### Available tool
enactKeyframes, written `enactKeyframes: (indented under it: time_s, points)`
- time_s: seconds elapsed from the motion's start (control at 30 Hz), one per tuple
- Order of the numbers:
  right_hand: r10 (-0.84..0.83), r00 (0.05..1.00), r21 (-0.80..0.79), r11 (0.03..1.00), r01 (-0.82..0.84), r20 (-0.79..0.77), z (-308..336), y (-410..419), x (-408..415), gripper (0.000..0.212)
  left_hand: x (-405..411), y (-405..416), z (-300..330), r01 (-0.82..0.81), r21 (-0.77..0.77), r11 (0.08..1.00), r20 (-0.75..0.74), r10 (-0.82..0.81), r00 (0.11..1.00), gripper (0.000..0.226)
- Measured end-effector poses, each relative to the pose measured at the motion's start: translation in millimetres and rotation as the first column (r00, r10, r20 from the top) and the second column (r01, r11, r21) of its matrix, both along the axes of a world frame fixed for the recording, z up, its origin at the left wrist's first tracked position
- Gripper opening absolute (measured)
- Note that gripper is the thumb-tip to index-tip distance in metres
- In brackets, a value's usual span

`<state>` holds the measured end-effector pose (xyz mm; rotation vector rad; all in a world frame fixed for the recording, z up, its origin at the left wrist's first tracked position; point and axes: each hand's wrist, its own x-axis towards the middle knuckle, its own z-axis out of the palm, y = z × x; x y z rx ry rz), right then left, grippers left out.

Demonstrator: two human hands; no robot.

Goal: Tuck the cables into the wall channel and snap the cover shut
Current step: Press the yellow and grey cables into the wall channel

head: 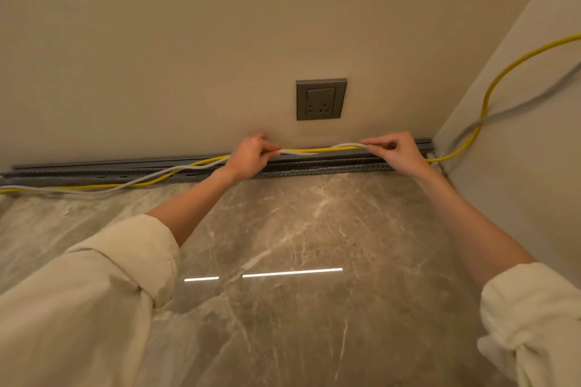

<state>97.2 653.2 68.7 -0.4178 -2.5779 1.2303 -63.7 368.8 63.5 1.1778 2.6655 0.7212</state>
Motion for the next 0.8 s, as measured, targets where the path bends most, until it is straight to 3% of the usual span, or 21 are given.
enactKeyframes:
  time_s: [0.23, 0.53, 0.8]
  points:
    - [0.076, 0.991, 0.197, 0.976, -0.097, 0.113, -24, 10, -7, 0.017, 13, 6, -29, -0.052, 0.004, 0.999, -0.036, 0.052, 0.998, 0.024]
    - [0.048, 0.987, 0.364, 0.926, -0.101, 0.152, -37, 2, -13, 0.019, 27, 9, -44, -0.206, 0.141, 0.968, -0.119, 0.223, 0.968, 0.017]
    - [-0.013, 0.996, 0.544, 0.839, -0.034, 0.084, -47, -12, 0, 0.025, 41, 27, -47, 0.055, 0.048, 0.997, -0.281, -0.039, 0.959, 0.016]
